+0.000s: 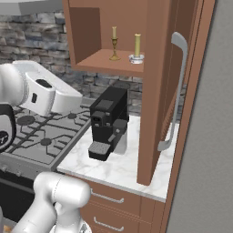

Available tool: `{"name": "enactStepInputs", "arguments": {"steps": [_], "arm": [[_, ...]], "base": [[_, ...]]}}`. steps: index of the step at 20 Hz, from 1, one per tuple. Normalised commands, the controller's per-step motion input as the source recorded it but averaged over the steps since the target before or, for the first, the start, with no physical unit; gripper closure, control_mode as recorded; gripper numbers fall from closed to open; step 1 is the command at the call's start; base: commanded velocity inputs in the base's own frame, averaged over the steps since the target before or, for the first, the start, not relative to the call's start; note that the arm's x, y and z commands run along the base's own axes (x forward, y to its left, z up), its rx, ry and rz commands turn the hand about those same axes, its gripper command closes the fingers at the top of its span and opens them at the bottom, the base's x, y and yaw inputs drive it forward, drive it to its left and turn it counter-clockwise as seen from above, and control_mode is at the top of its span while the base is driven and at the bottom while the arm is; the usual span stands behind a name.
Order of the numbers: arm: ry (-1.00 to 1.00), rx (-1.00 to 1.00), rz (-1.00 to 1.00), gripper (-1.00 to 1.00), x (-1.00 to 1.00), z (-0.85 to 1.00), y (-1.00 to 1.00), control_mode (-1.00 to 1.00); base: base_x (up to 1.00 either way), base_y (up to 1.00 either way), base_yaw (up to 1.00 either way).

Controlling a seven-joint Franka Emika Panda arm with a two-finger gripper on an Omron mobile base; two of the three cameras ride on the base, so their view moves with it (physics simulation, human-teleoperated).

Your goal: Pick the candle and candle from the dining table and place them in the open cabinet. Close the cabinet after placing the objects.

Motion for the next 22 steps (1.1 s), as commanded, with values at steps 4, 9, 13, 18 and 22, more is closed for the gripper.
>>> {"name": "enactStepInputs", "arguments": {"steps": [4,9,13,18,22], "arm": [[0.0,0.0,0.0,-1.0,-0.25,0.0,0.11,-1.0],[0.0,0.0,0.0,-1.0,-0.26,0.0,0.12,-1.0],[0.0,0.0,0.0,-1.0,-0.26,0.0,0.1,-1.0],[0.0,0.0,0.0,-1.0,-0.23,0.0,0.07,-1.0],[0.0,0.0,0.0,-1.0,-0.22,0.0,0.04,-1.0]], "base": [[0.0,0.0,0.0],[0.0,0.0,0.0],[0.0,0.0,0.0],[0.0,0.0,0.0],[0.0,0.0,0.0]]}}
